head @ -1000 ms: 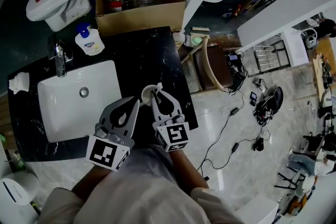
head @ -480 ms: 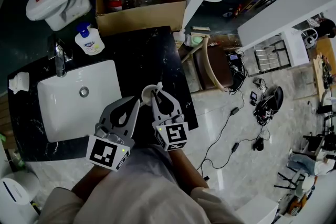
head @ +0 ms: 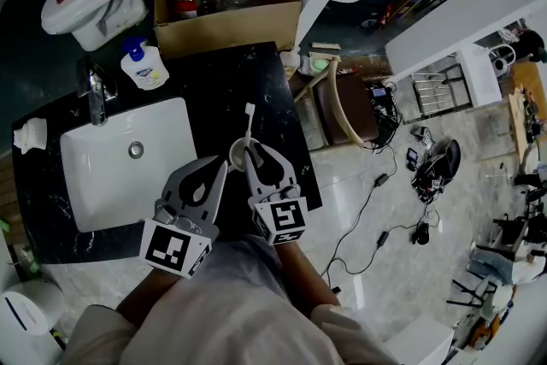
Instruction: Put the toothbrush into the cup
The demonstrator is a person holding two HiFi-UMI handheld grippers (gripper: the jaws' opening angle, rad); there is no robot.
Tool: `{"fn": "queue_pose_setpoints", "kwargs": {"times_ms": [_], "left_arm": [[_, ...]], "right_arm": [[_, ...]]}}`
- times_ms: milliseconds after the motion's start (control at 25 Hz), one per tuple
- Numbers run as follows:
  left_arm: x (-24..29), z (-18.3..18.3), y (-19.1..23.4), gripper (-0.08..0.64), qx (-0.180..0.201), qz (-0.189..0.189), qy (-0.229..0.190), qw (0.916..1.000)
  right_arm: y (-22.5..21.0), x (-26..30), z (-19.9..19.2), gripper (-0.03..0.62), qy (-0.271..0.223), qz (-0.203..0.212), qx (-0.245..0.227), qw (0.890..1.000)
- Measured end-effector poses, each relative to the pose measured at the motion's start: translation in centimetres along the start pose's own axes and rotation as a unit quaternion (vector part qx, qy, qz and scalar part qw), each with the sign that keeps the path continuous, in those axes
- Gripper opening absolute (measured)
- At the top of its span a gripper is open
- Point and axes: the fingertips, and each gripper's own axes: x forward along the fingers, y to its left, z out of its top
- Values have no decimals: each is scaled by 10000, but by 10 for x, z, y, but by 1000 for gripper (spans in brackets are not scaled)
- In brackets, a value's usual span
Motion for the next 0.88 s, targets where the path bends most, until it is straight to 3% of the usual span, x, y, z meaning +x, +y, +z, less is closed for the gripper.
{"fn": "queue_pose_setpoints", "kwargs": {"times_ms": [880], "left_arm": [[-1, -5, -14, 8, -113, -244, -17, 9996]], "right_arm": [[13, -44, 52, 8, -350, -120, -70, 9993]]}}
